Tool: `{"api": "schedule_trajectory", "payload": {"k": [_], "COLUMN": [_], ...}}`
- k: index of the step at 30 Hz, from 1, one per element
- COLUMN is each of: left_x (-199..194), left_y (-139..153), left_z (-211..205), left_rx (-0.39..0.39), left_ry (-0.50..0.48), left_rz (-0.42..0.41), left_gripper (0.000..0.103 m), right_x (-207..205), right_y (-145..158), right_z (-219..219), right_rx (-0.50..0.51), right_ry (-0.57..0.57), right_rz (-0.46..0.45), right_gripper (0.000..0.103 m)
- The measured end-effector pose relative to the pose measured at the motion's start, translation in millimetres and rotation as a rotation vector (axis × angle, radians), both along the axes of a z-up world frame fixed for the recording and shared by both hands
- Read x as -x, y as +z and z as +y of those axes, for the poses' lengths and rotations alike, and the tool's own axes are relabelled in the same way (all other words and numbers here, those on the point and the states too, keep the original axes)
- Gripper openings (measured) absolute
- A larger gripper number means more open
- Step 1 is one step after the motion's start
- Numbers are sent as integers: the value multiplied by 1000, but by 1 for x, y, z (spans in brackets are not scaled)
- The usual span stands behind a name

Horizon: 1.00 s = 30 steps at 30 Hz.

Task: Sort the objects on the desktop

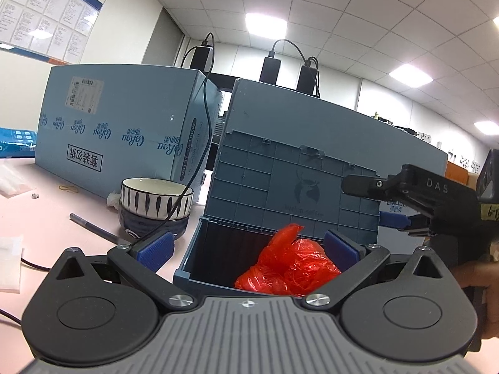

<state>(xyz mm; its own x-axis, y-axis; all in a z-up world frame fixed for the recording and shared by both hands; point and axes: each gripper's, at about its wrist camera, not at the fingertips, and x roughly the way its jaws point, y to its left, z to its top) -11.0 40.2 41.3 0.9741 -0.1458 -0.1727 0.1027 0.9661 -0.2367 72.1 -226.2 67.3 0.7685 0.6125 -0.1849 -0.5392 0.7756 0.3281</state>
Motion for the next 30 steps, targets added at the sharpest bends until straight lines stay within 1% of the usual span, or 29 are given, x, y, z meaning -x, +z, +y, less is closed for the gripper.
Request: {"api": "schedule_trajectory", "payload": {"k": [5,12,19,30], "left_x": [0,0,0,-5], "left_y": [0,1,0,0], "left_z": [-2,-1,-3,-3], "left_rx": [-13,-2,-23,-22], "left_ry": [-2,-8,-7,1], "left_rz": [0,-1,-2,16], "left_gripper": [103,103,103,103], "right_x": [-1,-3,-3,1], "right_y": [1,3,3,-1], "right_z": [2,5,7,13], "right_rx": [11,36,50,93], "right_ry": [-8,-16,-24,-42], "right_rz": [8,13,21,34], "right_gripper": [103,103,103,103]}}
